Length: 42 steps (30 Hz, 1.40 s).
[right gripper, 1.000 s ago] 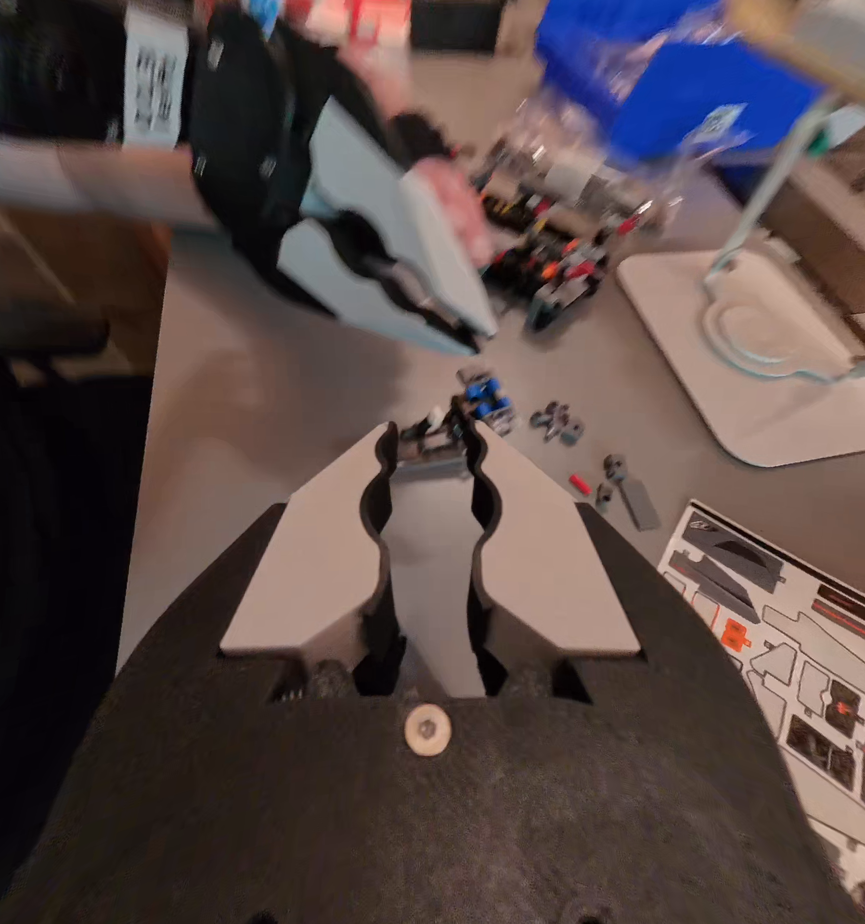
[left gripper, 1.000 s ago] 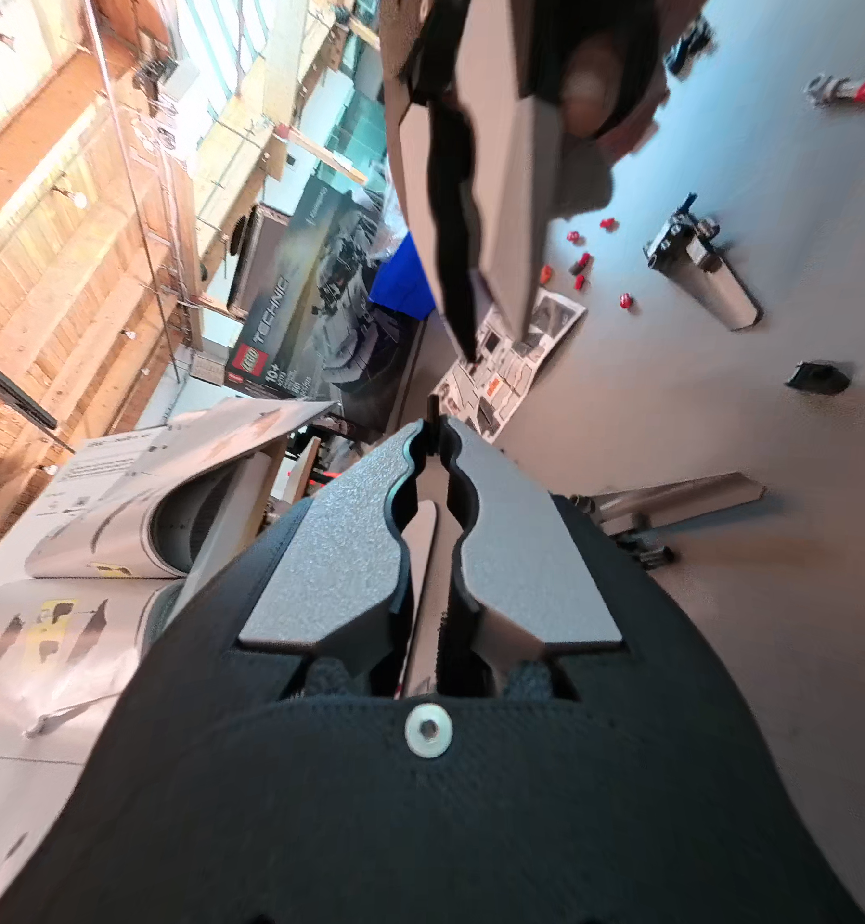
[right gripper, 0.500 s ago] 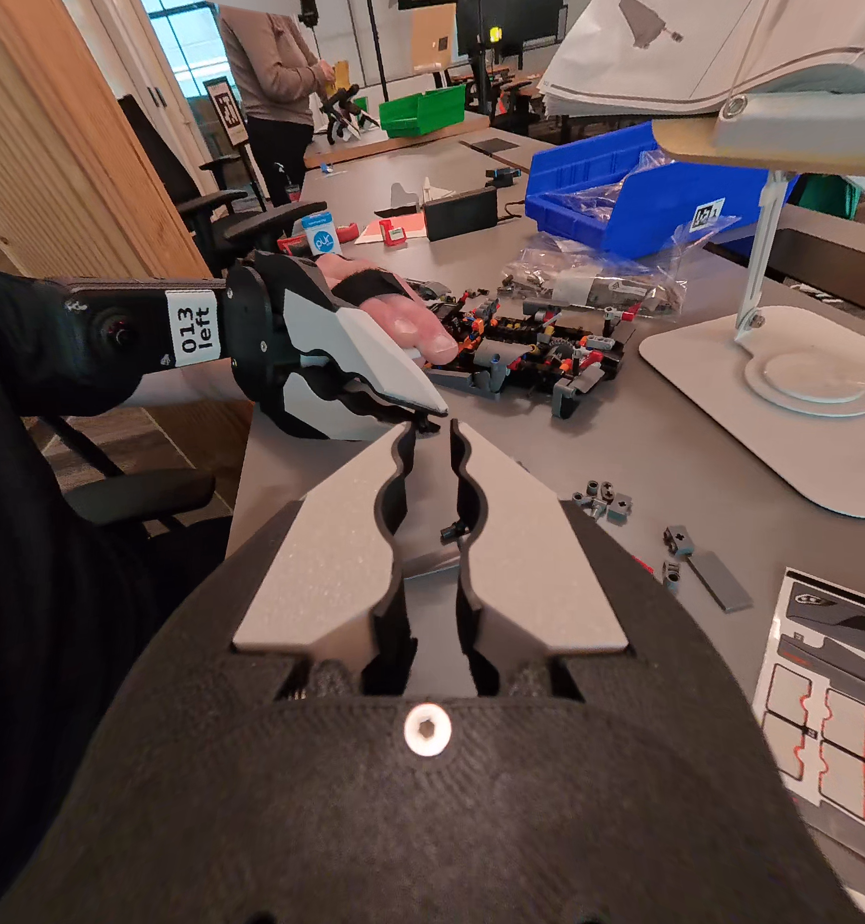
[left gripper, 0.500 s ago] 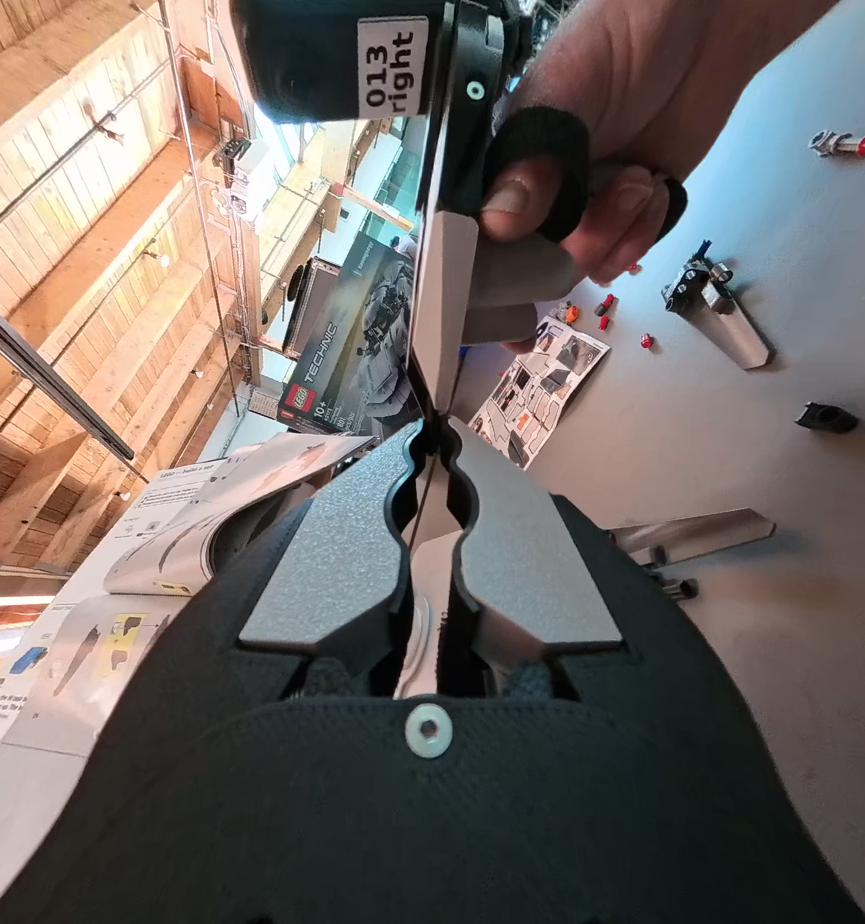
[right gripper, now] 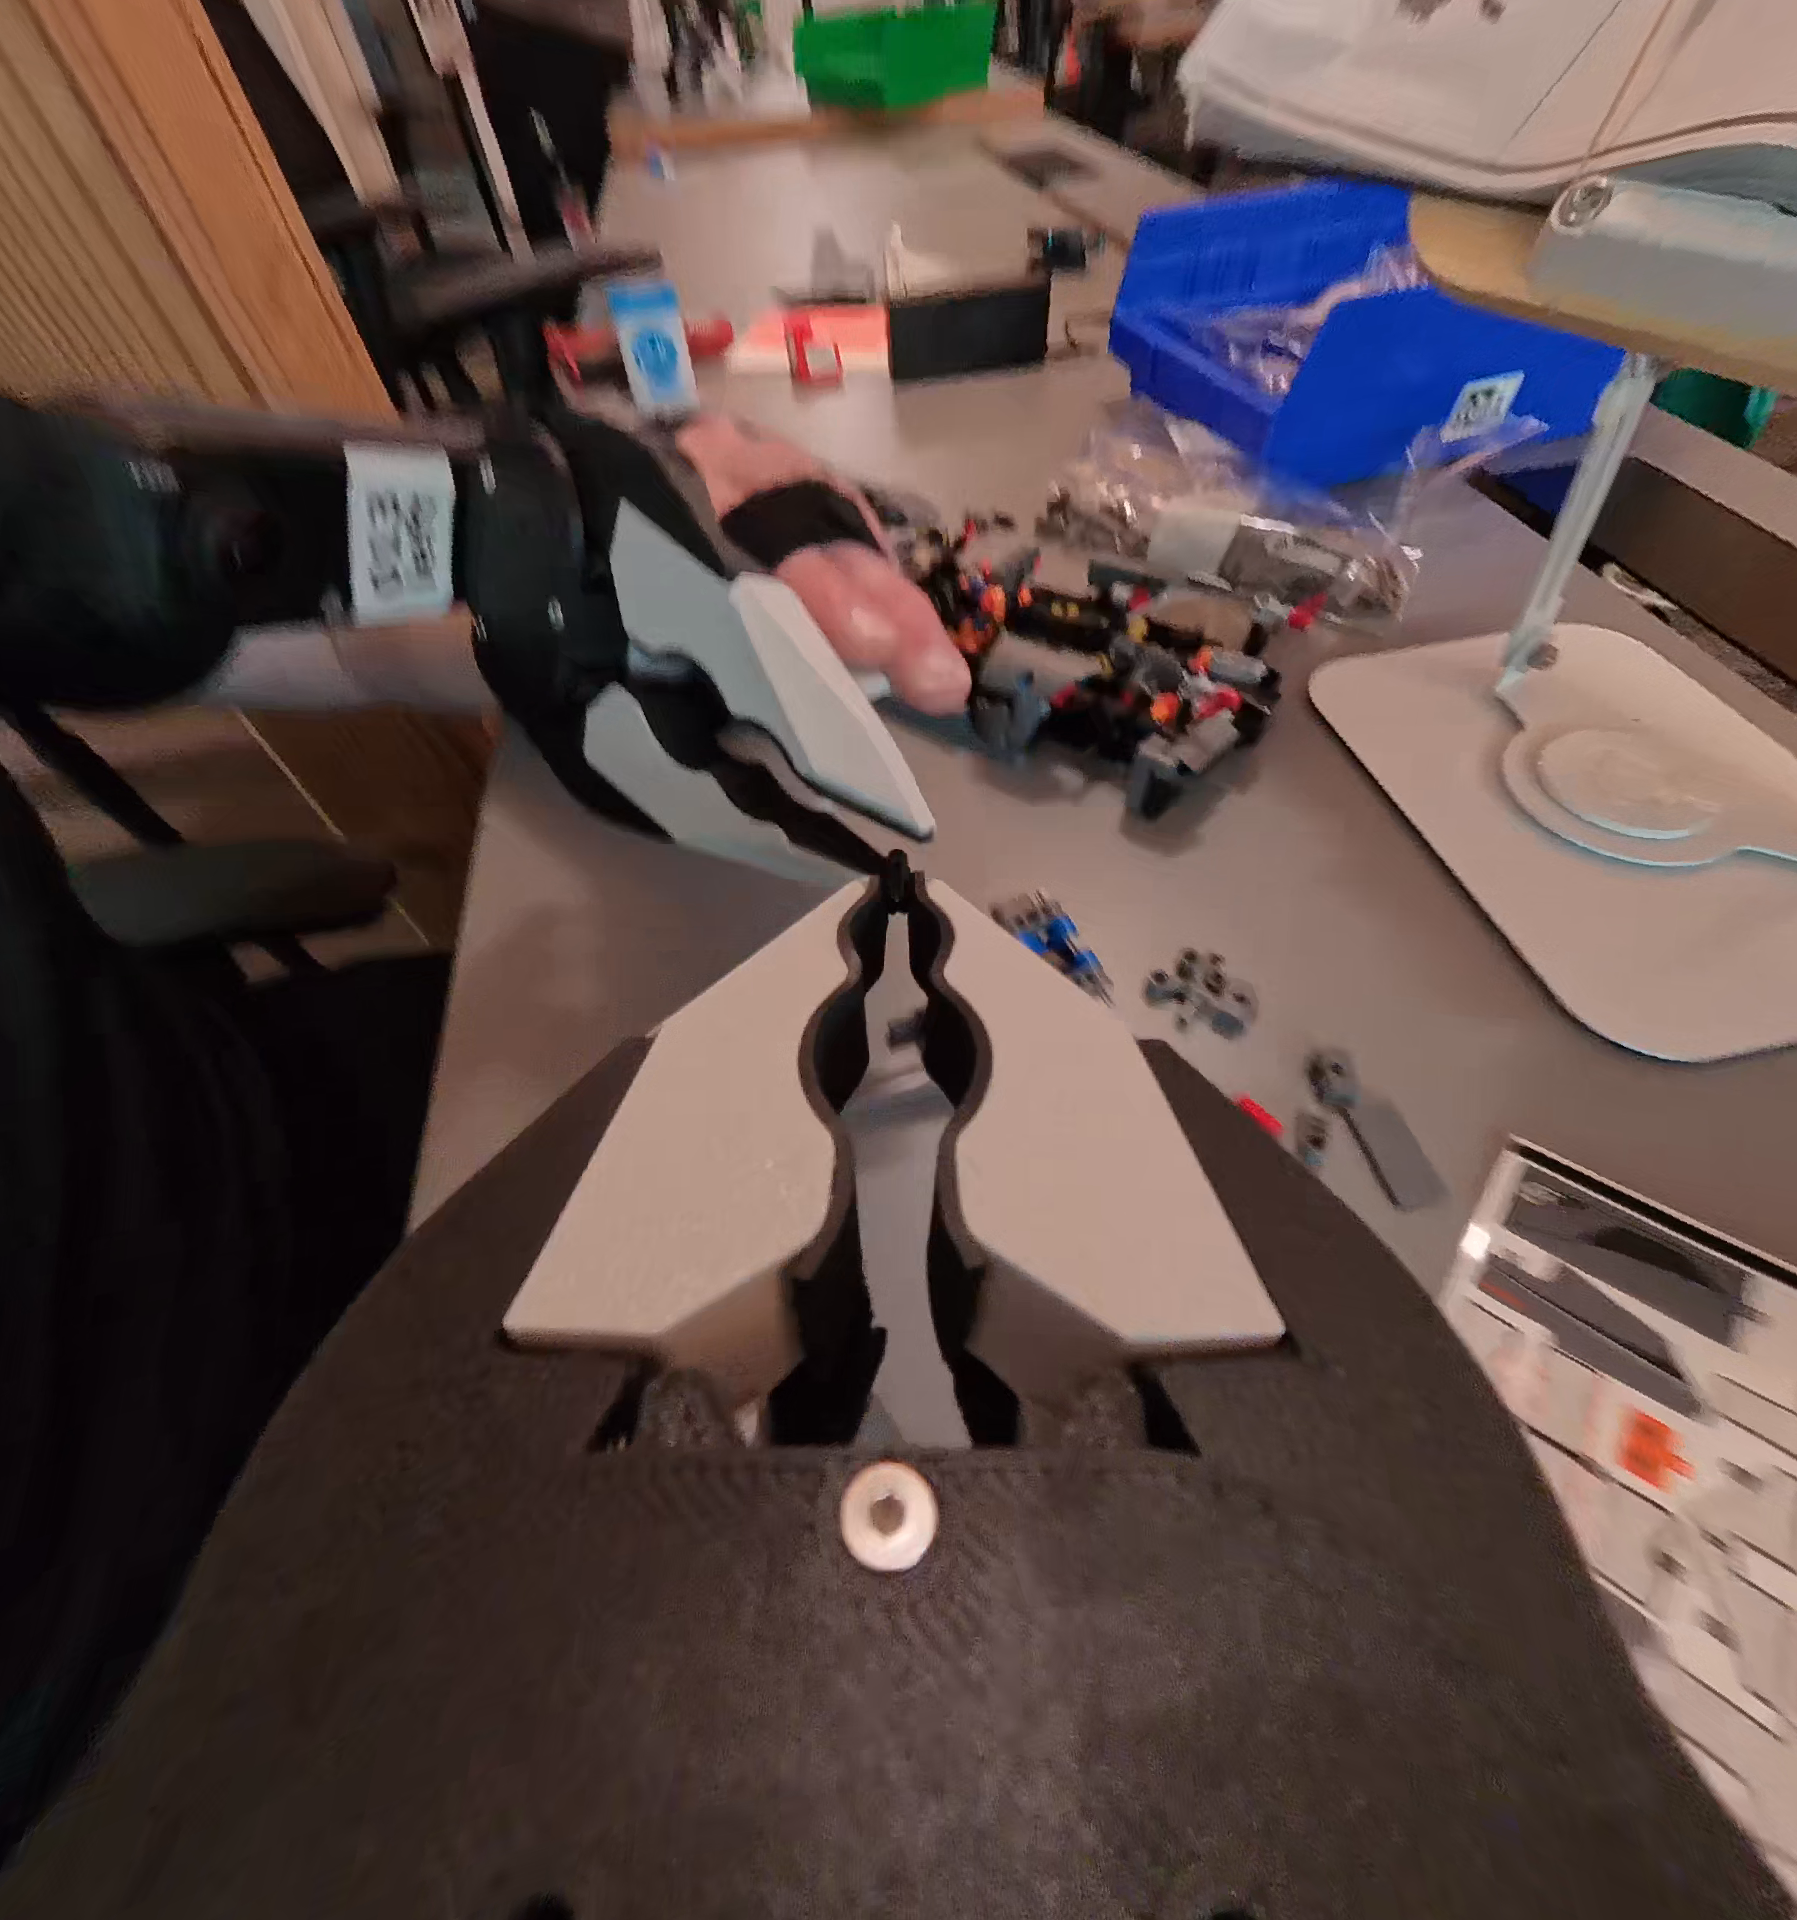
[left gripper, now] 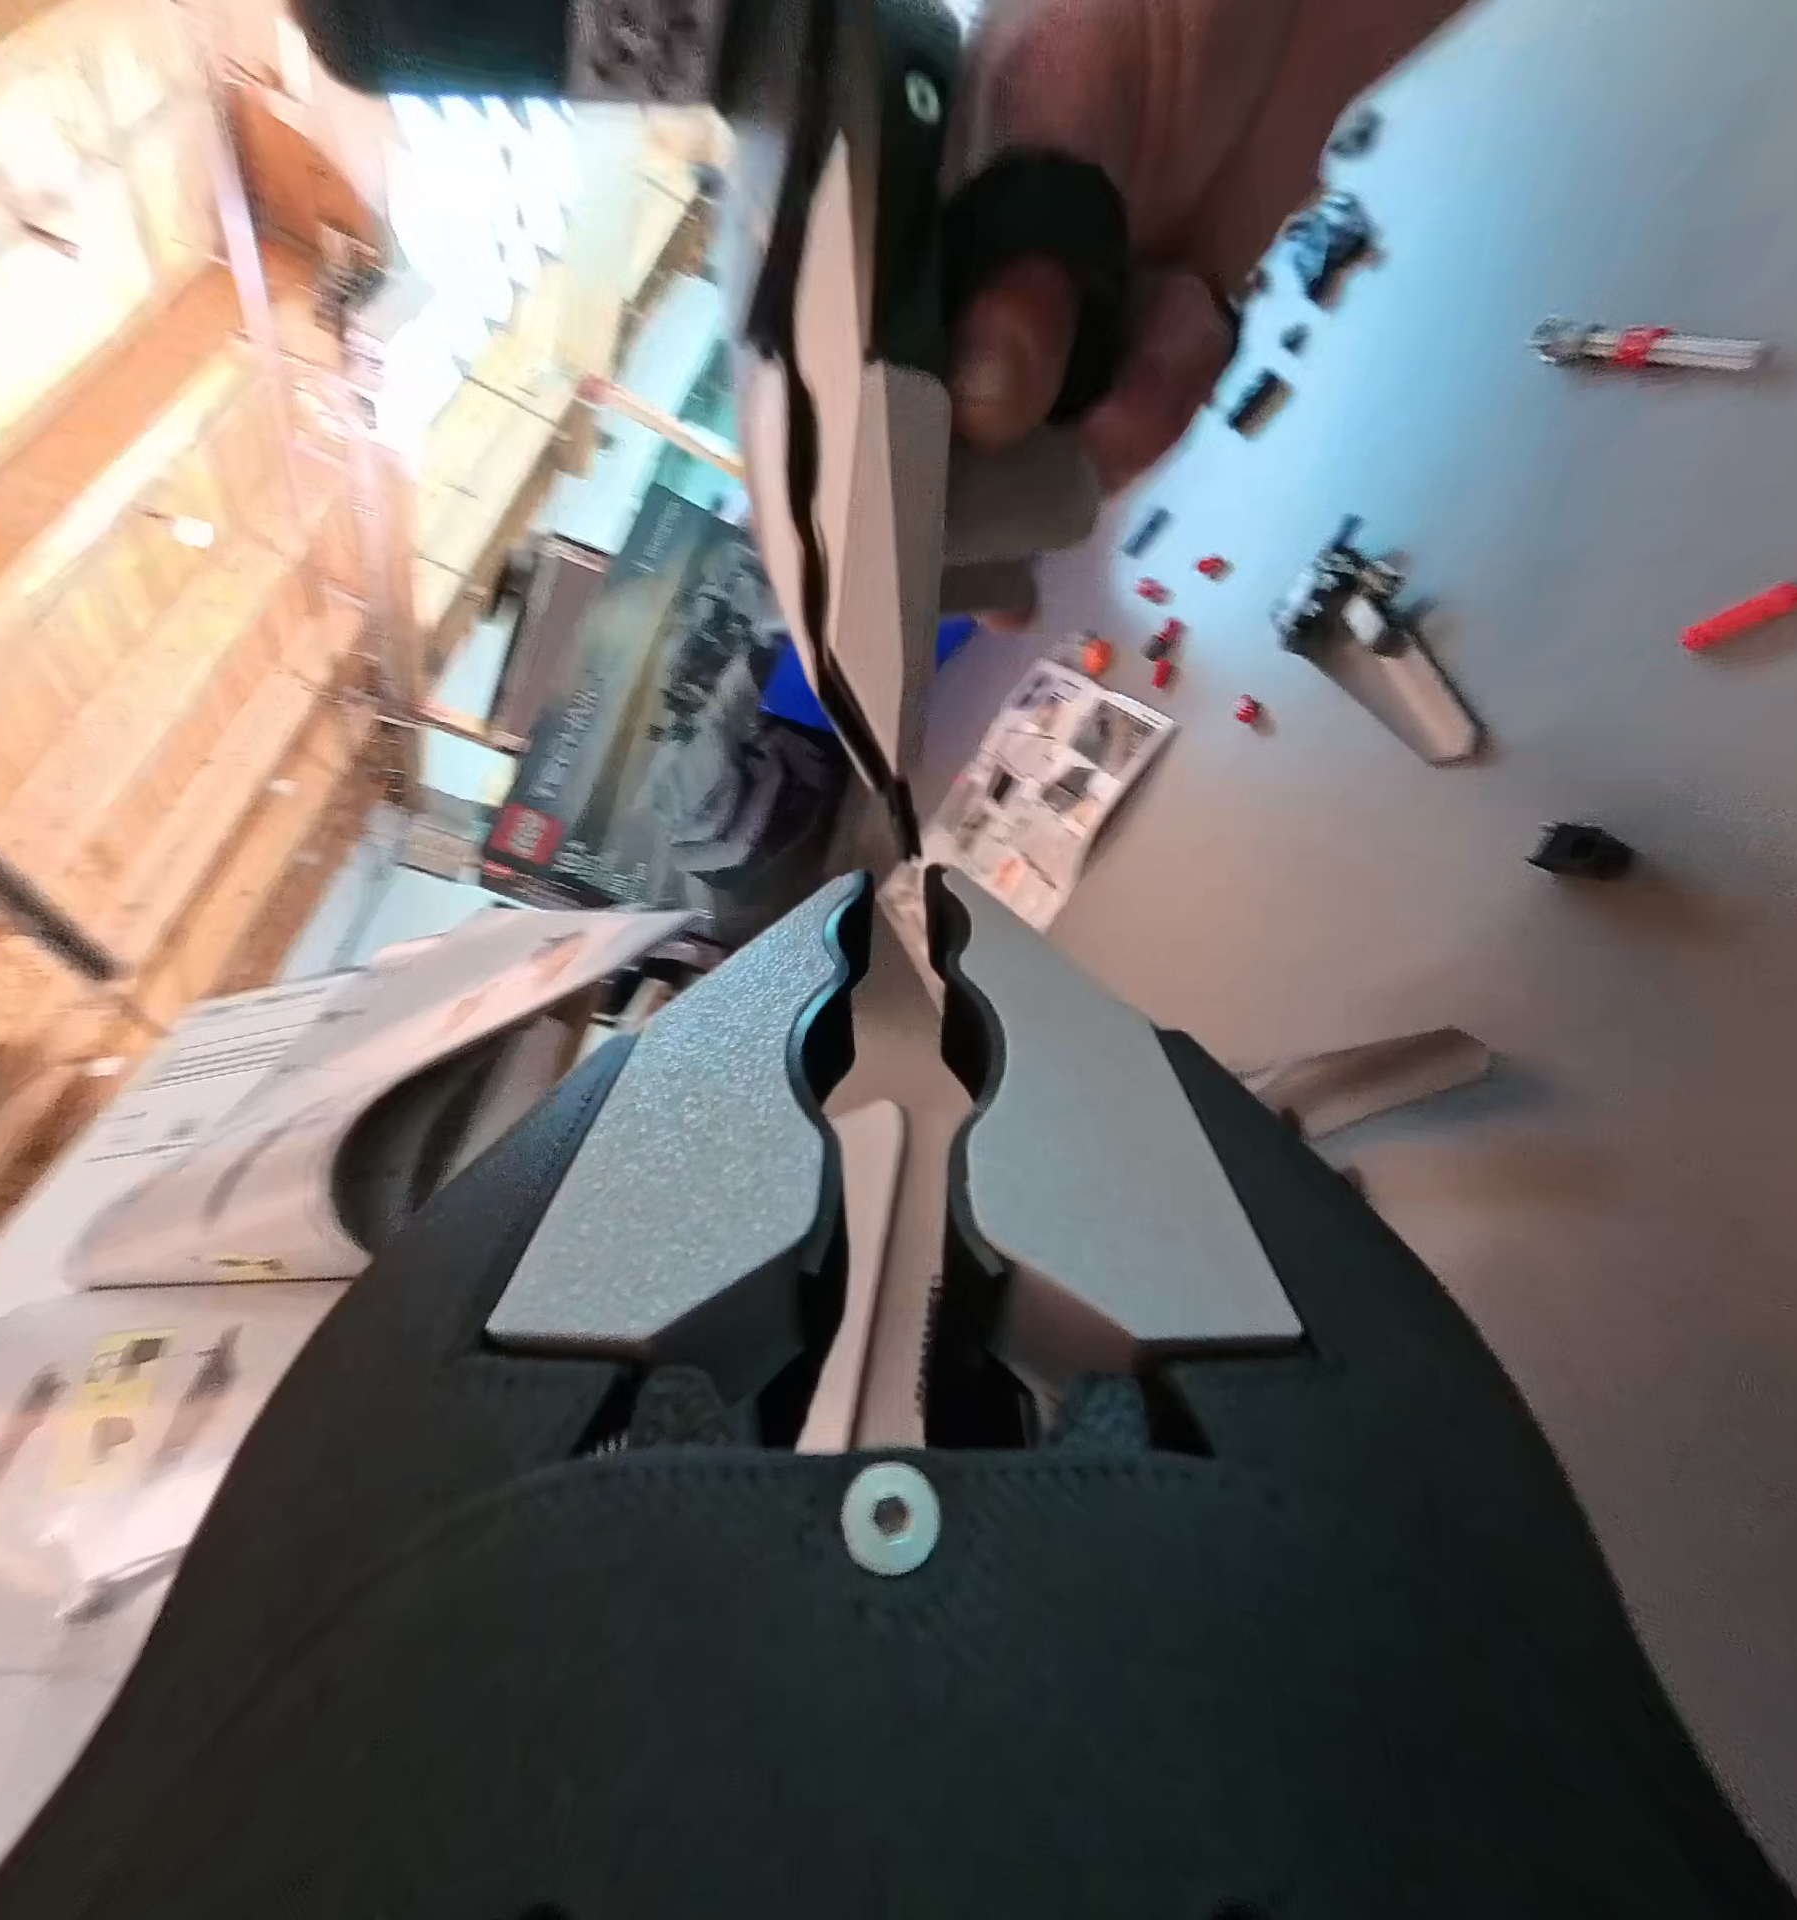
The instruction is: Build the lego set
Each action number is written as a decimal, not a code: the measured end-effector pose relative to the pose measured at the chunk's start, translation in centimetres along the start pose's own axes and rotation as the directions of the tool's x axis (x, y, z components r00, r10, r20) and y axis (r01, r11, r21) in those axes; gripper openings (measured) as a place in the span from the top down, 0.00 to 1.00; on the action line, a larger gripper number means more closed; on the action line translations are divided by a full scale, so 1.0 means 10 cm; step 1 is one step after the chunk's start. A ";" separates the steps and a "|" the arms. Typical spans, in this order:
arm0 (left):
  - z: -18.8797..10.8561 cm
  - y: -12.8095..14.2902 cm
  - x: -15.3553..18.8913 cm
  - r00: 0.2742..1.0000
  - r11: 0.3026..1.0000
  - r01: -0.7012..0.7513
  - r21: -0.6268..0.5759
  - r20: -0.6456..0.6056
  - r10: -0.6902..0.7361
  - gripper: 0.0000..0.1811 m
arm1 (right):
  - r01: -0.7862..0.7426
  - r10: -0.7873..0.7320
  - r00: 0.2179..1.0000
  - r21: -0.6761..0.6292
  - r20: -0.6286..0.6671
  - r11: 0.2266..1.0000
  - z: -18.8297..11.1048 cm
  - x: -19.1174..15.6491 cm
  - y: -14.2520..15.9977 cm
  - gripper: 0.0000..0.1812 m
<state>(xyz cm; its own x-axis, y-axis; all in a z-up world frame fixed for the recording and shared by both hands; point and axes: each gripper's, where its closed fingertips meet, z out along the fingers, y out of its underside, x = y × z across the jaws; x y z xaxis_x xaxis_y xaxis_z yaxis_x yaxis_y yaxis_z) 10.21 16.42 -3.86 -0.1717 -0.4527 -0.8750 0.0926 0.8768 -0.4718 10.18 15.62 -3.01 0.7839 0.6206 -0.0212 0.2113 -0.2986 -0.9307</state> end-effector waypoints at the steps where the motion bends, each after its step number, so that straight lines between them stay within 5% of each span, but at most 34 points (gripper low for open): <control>1: 0.00 0.04 0.08 0.997 1.000 0.024 -0.019 -0.068 -0.025 0.96 | 0.054 -0.055 0.998 -0.068 -0.012 0.996 -0.03 -0.01 0.06 1.00; 6: -0.10 0.06 0.55 0.927 0.996 0.074 -0.048 -0.365 -0.086 0.98 | 0.314 -0.277 0.949 -0.428 0.149 0.847 -0.14 -0.31 0.48 0.99; 11: -0.19 -0.10 0.98 0.847 0.997 0.072 -0.030 -0.527 -0.077 0.95 | 0.431 -0.312 0.902 -0.575 0.299 0.695 -0.07 -0.49 0.79 1.00; 26: -0.13 -0.07 1.31 0.821 0.998 0.020 -0.063 -0.568 -0.053 0.90 | 0.475 -0.282 0.878 -0.636 0.386 0.609 0.10 -0.52 1.05 1.00; 42: -0.04 -0.04 1.34 0.828 0.997 0.029 -0.072 -0.557 -0.064 0.98 | 0.496 -0.278 0.866 -0.647 0.415 0.579 0.14 -0.50 1.11 1.00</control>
<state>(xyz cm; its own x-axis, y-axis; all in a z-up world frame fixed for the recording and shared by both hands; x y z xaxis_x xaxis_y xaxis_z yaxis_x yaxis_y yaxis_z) 7.45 10.04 -15.38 -0.6944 -0.3412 -0.6336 0.0167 0.8726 -0.4882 7.78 10.22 -13.71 0.3778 0.9217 0.0884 0.8889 -0.3343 -0.3131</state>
